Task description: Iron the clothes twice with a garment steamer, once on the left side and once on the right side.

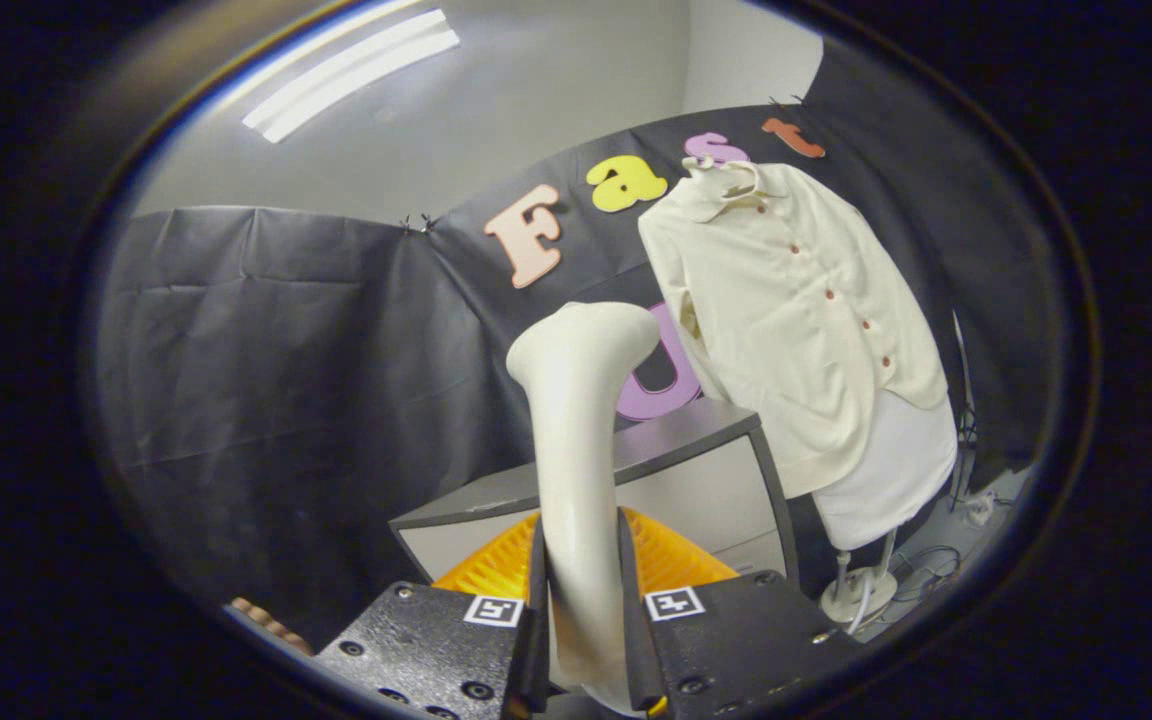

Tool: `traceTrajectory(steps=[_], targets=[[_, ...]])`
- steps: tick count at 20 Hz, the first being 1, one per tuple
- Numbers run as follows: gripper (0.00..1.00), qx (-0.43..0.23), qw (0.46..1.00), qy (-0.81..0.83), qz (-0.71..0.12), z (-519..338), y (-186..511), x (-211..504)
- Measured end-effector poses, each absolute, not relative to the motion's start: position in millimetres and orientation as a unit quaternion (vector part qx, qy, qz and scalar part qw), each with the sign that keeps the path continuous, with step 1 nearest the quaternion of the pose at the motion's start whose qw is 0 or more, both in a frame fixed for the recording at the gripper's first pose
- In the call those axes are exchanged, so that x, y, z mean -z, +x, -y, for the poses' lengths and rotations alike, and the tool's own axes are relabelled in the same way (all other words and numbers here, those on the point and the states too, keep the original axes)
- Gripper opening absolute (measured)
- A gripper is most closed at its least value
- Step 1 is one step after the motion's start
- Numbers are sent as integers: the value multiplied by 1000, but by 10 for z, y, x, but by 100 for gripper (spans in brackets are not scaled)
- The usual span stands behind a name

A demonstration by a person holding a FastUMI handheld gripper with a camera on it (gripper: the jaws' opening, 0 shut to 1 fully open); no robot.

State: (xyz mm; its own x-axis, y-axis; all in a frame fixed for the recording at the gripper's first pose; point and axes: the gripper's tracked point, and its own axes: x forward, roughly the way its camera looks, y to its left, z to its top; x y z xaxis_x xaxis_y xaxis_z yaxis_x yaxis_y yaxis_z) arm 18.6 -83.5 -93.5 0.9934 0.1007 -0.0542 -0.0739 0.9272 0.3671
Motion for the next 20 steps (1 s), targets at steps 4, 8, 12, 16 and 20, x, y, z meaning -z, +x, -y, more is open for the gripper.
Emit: traceTrajectory(steps=[4,8,12,16,20], targets=[[30,-70,981,178,-31,294,168,729],[30,-71,990,121,-18,-83,100,556],[30,-66,993,101,-9,-335,-20,453],[29,-52,996,74,-2,-406,-76,366],[30,-49,997,61,0,-444,-152,313]])
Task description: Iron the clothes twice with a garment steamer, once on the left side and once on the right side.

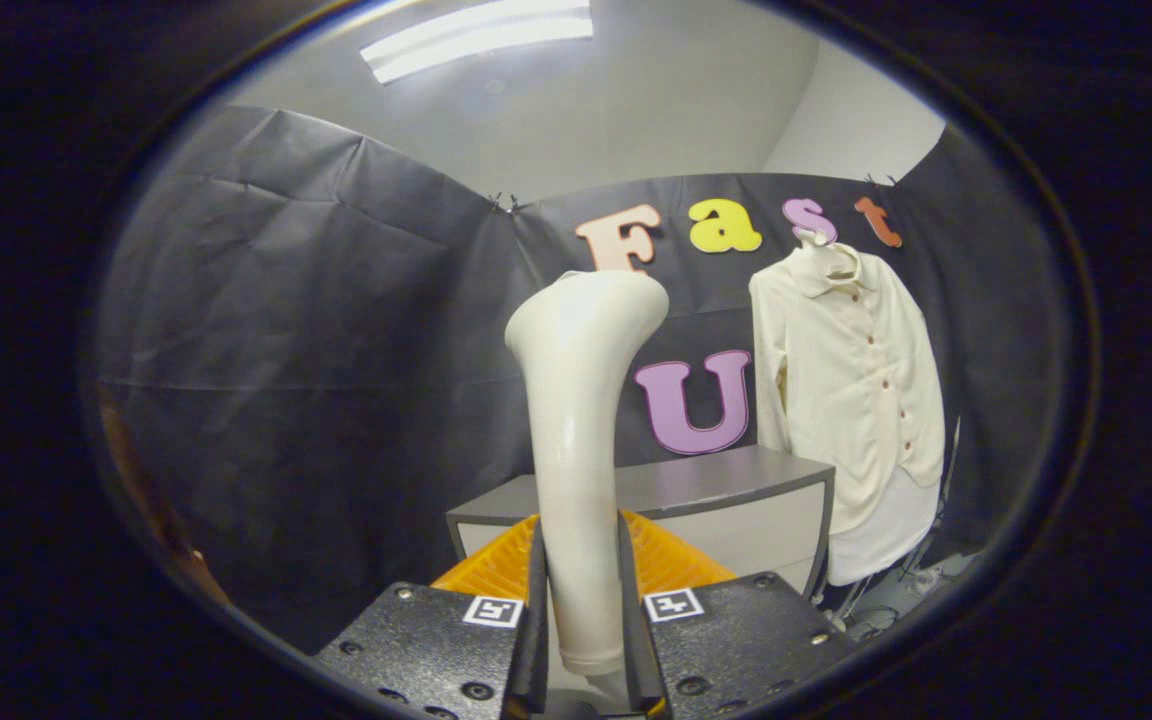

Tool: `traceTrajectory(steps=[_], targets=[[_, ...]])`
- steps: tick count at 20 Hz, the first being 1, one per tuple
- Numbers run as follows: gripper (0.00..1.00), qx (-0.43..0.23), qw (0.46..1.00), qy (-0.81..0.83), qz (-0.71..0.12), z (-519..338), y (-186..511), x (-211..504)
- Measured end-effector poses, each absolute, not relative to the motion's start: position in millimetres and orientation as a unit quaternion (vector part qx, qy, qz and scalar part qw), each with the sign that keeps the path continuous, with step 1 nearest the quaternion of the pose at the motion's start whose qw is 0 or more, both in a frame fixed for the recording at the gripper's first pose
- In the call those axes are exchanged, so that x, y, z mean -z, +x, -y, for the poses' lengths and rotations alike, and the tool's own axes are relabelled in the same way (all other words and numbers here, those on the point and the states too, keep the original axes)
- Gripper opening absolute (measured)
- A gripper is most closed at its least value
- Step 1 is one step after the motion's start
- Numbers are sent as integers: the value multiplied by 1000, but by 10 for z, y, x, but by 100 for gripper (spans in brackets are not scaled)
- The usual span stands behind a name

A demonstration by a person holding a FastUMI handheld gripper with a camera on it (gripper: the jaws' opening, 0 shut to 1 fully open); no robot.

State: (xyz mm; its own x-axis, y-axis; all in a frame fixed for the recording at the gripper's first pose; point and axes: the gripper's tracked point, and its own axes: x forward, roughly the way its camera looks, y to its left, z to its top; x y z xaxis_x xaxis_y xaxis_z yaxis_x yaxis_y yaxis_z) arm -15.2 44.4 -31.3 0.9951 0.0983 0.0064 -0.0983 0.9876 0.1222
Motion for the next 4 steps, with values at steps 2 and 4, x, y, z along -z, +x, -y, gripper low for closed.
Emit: traceTrajectory(steps=[2,4], targets=[[30,-44,997,61,-5,-410,-163,344],[30,-41,997,60,-7,-374,-145,350]])
